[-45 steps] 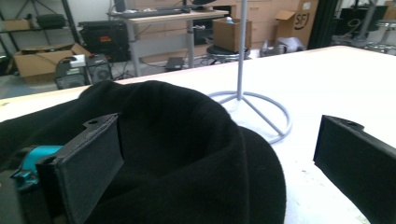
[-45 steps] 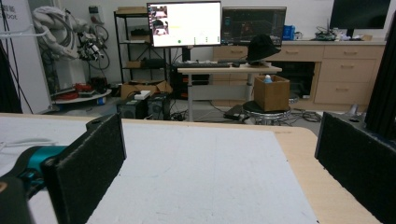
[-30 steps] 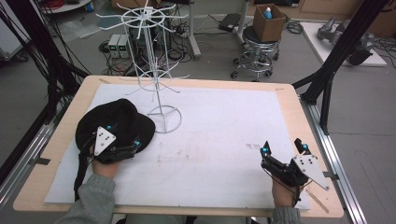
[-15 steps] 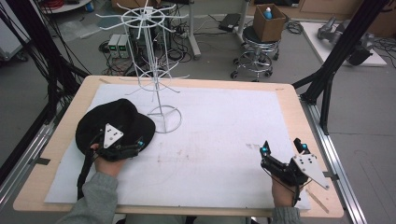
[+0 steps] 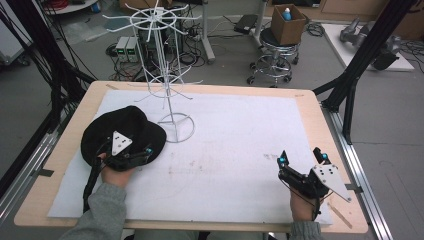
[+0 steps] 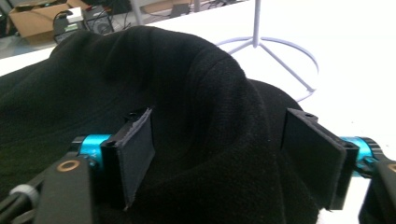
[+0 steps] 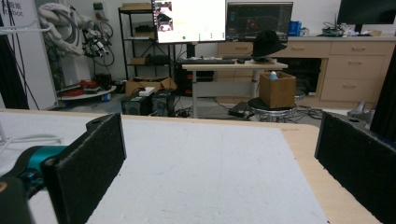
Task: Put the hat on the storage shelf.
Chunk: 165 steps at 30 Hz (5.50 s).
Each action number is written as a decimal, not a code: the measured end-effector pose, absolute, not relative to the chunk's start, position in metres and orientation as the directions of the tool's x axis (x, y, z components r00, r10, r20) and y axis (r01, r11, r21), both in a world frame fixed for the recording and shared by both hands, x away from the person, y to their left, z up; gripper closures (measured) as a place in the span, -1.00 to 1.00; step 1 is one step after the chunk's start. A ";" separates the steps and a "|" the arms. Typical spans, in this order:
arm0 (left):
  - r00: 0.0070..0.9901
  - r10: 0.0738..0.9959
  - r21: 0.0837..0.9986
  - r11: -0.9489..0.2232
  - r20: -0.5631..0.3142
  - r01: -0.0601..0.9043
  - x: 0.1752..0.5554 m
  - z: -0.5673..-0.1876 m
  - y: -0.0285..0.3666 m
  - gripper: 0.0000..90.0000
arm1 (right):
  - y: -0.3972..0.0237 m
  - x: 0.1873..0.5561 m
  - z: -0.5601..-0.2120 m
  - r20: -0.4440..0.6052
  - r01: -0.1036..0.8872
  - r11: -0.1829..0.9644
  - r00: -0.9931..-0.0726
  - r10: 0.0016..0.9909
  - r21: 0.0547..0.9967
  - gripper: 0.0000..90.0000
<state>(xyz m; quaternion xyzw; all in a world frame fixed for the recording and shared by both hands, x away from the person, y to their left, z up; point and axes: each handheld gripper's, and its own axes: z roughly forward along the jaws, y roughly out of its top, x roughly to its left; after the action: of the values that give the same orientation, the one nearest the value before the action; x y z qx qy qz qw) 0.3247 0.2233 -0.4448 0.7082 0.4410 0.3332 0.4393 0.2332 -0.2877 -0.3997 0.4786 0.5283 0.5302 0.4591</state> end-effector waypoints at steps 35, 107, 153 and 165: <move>0.410 0.910 0.925 -0.206 0.061 0.319 0.322 -0.443 0.225 0.59 | -0.287 0.235 -0.400 0.040 0.033 -0.036 -0.124 0.991 0.999 -0.98; 0.198 0.980 0.998 -0.019 0.032 -0.068 0.263 -0.354 0.267 0.74 | -0.286 0.235 -0.400 0.028 0.030 -0.025 -0.126 0.992 0.999 -0.98; 0.316 0.949 0.953 0.105 -0.010 -0.283 0.241 -0.278 0.239 0.73 | -0.286 0.235 -0.400 0.034 0.024 -0.032 -0.115 0.993 0.999 -0.98; 0.367 0.930 0.929 0.117 0.022 -0.351 0.239 -0.270 0.232 0.73 | -0.286 0.235 -0.400 0.038 0.023 -0.036 -0.114 0.993 0.999 -0.98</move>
<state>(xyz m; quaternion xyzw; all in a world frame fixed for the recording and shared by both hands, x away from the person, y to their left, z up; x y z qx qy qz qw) 0.2385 0.2324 -0.2703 0.4691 0.3084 0.4708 0.6806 0.2349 -0.2861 -0.3998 0.4849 0.5237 0.5318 0.4560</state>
